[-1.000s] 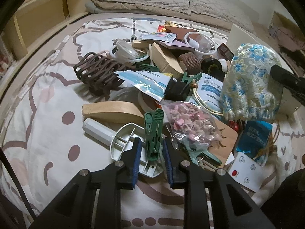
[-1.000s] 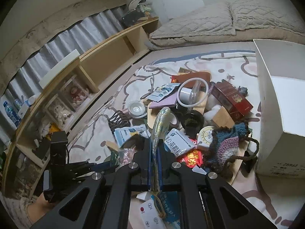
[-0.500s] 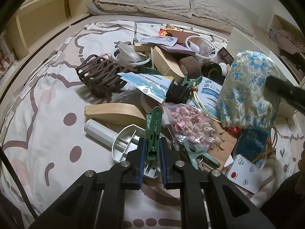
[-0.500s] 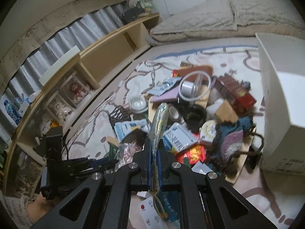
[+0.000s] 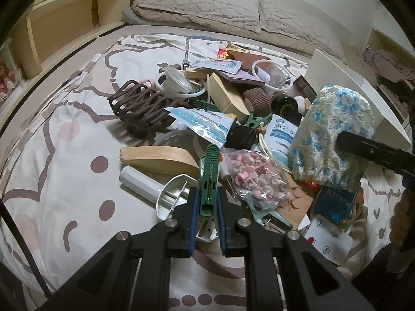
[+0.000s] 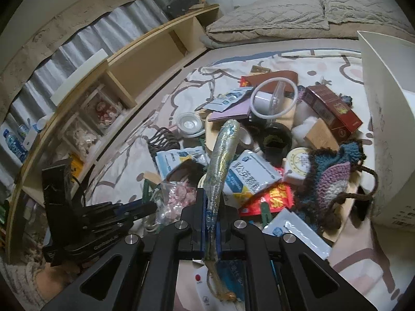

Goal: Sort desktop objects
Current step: 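Lift the green clothespin with the left tool while the right tool lifts the brocade pouch, then carry the brocade pouch with the right tool over the white box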

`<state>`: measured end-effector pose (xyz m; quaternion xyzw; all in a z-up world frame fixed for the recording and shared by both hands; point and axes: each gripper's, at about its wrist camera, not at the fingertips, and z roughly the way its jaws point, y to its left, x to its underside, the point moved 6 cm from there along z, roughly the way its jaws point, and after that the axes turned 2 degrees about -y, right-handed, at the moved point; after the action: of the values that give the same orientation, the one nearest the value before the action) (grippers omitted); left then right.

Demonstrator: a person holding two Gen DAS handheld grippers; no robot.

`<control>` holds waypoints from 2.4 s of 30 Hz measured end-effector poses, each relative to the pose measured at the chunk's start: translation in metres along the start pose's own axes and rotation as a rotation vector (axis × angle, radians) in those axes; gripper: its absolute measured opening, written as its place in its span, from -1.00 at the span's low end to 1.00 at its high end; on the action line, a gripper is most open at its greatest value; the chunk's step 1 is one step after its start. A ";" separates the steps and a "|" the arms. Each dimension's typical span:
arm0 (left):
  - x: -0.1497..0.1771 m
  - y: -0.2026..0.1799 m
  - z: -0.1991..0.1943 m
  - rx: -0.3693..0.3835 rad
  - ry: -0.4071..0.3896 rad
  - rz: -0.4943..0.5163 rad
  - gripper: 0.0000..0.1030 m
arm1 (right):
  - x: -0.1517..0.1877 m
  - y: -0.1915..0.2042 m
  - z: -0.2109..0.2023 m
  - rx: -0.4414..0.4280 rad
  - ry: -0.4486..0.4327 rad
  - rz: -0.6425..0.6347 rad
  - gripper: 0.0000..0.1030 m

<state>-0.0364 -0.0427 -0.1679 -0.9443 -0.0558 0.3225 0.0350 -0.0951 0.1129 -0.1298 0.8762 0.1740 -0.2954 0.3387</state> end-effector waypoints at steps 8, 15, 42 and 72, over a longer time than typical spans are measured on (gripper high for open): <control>-0.001 0.000 -0.005 0.001 -0.021 0.002 -0.73 | 0.002 0.001 0.005 0.014 0.012 -0.019 -0.87; 0.000 0.002 -0.010 -0.006 -0.029 -0.003 -0.73 | -0.007 0.005 -0.010 0.053 -0.049 -0.048 -0.92; 0.002 0.001 -0.048 -0.024 -0.115 0.002 -0.73 | -0.009 0.023 -0.070 0.086 -0.275 -0.030 -0.93; -0.029 -0.029 -0.102 0.018 -0.248 0.057 -0.73 | -0.020 0.061 -0.105 0.180 -0.358 -0.121 -0.93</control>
<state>0.0008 -0.0210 -0.0670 -0.8979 -0.0299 0.4383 0.0269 -0.0375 0.1406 -0.0251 0.8244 0.1361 -0.4805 0.2662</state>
